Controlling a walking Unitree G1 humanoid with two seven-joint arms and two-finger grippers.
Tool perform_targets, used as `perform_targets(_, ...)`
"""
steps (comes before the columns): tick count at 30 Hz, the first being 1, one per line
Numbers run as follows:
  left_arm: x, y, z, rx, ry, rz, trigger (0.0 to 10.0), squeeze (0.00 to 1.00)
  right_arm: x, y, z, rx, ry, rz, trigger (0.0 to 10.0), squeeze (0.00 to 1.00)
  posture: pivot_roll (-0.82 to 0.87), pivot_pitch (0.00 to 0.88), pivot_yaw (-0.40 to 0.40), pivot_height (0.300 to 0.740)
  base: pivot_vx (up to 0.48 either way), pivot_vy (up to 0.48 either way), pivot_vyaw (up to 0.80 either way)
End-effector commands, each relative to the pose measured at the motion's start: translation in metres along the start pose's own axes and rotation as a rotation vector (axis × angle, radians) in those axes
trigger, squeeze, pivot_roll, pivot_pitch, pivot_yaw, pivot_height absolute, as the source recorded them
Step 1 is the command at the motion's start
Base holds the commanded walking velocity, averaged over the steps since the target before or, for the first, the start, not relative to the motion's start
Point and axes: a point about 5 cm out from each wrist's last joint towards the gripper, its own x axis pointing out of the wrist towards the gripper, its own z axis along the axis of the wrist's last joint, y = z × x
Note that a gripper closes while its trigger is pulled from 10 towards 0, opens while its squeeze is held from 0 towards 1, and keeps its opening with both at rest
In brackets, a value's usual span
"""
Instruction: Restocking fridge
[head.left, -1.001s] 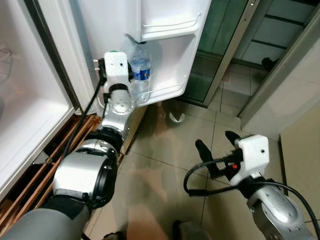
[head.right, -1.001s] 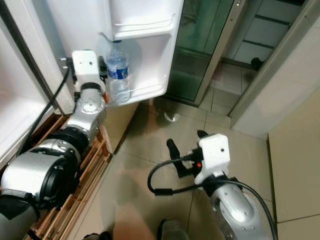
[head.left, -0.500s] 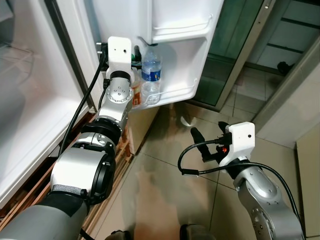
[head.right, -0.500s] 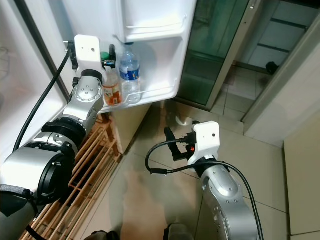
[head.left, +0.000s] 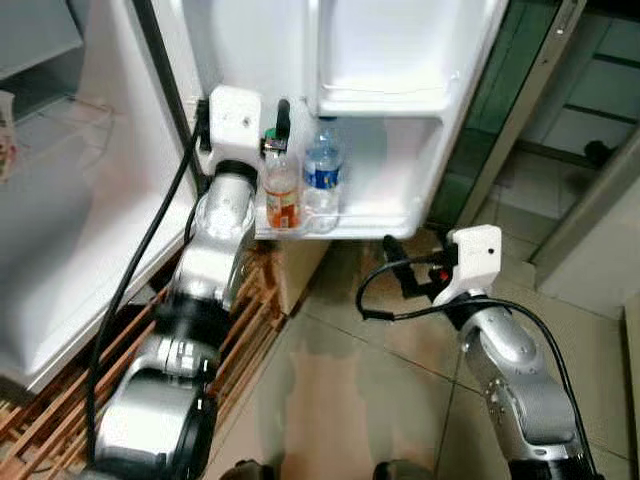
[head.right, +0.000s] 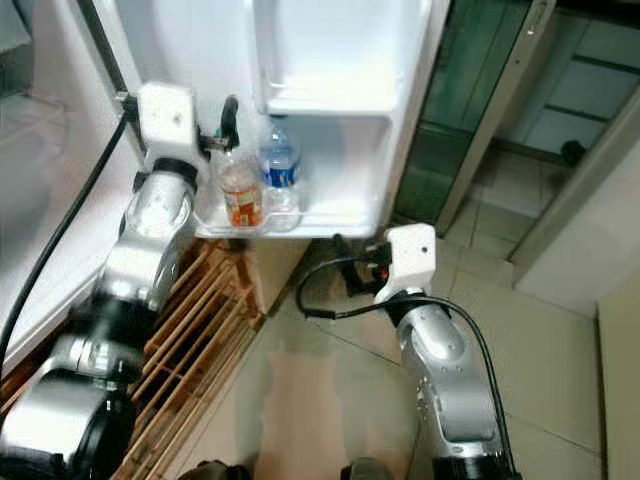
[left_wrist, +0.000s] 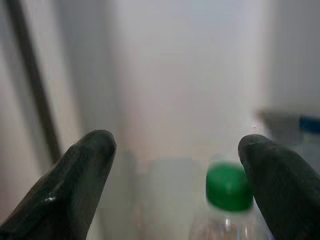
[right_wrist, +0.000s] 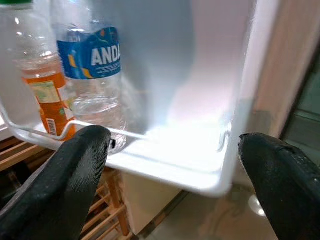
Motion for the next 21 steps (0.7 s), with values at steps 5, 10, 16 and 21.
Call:
perform_targets(5,-0.05,0.01,-0.008,-0.032,0.005,-0.115,10.0,1.0,0.001,-0.014,-0.004,-0.029,0.003,-0.023,10.0,0.0,-0.11,0.0,0.03,0.74,0.0,0.0,0.0)
perform_targets(10,-0.075,0.012,-0.023,-0.028,0.055,-0.136,10.0,0.0,0.0,-0.023,-0.007,-0.035,0.007,-0.044,10.0,0.0,-0.09,0.0,0.017,0.74,0.0,0.0,0.0)
perform_targets(16,-0.085,0.015,-0.044,-0.04,0.134,-0.116,10.0,0.0,-0.003,-0.024,-0.013,-0.047,0.017,-0.045,10.0,0.0,-0.1,0.0,0.025,0.74,0.0,0.0,0.0)
perform_targets(21,-0.101,0.02,-0.056,-0.047,0.159,-0.174,10.0,0.0,-0.011,-0.028,-0.017,-0.041,0.017,-0.069,10.0,0.0,-0.12,0.0,0.036,0.74,0.0,0.0,0.0)
